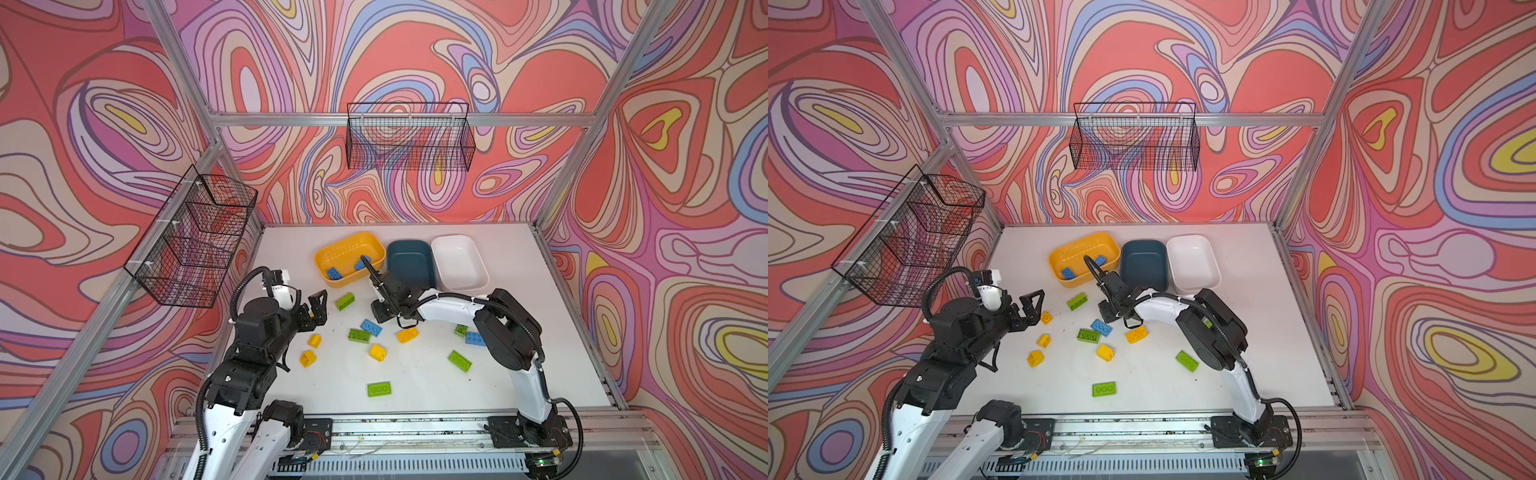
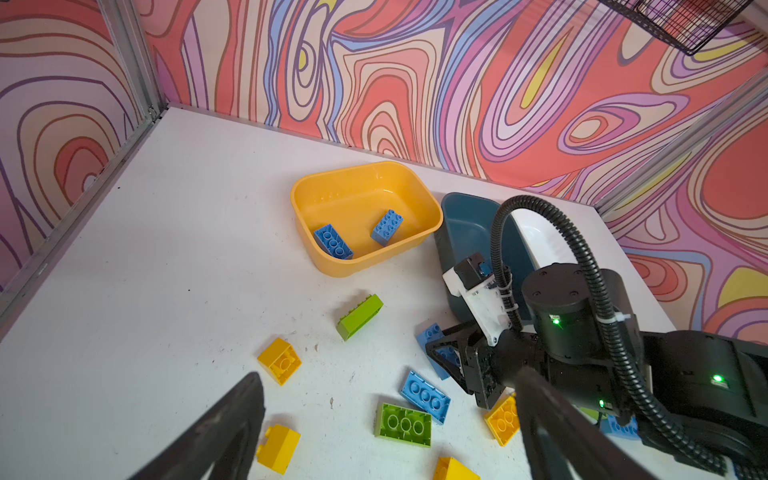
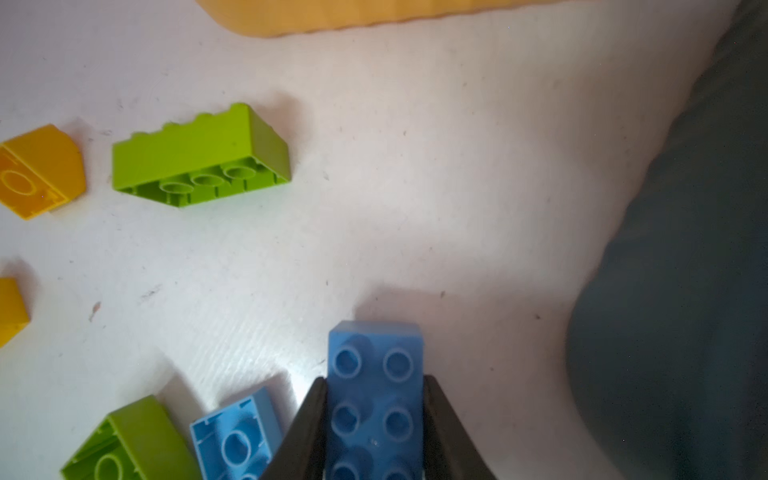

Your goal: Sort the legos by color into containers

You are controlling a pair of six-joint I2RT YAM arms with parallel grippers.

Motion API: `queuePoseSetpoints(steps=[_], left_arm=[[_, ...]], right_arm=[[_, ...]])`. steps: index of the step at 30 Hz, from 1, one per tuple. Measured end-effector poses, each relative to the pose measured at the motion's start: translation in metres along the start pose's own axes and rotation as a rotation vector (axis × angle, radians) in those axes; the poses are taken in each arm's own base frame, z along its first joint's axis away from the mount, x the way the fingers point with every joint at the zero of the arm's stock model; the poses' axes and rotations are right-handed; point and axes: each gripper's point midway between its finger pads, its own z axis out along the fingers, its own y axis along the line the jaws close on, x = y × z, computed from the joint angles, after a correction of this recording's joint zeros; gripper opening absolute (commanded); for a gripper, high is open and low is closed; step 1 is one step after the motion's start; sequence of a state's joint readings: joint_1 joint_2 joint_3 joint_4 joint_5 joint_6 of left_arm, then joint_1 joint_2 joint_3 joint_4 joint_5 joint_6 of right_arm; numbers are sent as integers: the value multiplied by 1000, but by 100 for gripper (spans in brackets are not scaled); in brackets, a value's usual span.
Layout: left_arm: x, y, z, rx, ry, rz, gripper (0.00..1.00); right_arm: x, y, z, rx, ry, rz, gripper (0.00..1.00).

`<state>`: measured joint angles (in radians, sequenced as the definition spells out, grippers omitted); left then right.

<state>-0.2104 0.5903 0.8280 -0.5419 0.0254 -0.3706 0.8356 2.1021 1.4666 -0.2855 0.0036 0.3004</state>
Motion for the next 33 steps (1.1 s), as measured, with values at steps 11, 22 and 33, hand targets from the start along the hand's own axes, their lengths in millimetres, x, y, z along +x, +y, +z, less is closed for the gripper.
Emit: queuePoseSetpoints(steps=[11,22,33], left_arm=[[0,0,0,1,-2,0,94],[-1,-1,-2,6,-5,0,94],[0,-3,-1,18,2,0,94]], right_arm=[[-117,40,-22,-106,-198,-22,29],[-179,-15,40,-70,-310,51,29],[-199,-28,33,-78,-370,84,64]])
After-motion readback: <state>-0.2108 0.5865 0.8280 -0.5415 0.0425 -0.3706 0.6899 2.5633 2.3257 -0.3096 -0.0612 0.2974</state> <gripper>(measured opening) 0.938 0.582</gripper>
